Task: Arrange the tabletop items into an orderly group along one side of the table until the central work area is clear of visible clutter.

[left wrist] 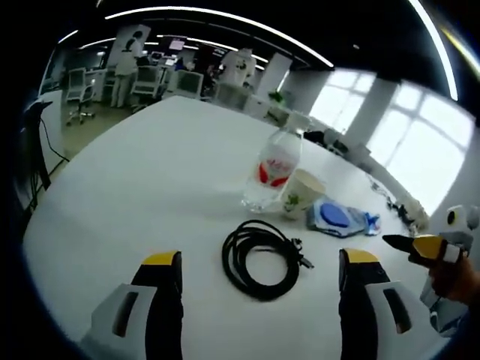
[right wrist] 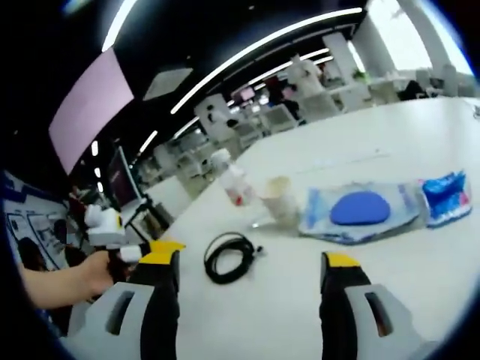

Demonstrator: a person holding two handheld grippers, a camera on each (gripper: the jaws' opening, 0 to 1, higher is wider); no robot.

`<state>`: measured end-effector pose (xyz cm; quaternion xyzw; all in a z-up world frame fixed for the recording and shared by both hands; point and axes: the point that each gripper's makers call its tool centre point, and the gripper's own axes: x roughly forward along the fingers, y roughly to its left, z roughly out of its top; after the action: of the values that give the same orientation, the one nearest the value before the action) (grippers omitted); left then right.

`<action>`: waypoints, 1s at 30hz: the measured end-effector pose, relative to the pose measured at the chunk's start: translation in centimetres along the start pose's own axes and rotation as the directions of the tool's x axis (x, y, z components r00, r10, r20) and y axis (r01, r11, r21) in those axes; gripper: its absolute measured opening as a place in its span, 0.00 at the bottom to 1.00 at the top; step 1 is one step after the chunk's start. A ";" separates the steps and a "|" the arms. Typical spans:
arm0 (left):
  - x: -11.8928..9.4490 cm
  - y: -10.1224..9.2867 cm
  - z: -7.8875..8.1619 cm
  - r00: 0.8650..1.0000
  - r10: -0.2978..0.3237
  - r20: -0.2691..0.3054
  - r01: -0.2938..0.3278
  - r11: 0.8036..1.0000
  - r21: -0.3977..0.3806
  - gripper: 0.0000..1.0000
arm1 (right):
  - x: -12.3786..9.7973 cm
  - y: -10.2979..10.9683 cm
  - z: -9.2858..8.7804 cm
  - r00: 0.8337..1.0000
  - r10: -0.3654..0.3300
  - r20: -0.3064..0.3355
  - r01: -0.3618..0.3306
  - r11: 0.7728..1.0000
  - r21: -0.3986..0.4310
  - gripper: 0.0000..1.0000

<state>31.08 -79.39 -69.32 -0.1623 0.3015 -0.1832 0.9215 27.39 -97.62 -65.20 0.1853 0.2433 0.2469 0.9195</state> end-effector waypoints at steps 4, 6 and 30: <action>0.4 0.4 0.0 1.000 0.007 -0.001 -0.007 1.000 -0.005 0.81 | 1.7 0.6 -0.8 1.000 0.008 -0.027 -0.008 1.000 -0.005 0.72; 0.5 0.5 -0.1 1.000 0.009 -0.004 -0.009 1.000 -0.001 0.81 | 2.6 0.9 -1.0 0.999 0.012 -0.032 -0.013 1.000 -0.013 0.72; 2.3 2.6 -1.4 0.998 0.044 -0.053 -0.040 0.997 0.069 0.74 | 8.4 1.6 -3.9 0.994 0.010 -0.109 -0.010 1.000 0.004 0.65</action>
<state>32.58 -78.38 -72.63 -0.1197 0.3237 -0.1783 0.9215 31.05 -90.88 -70.64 0.1746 0.2925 0.2607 0.9033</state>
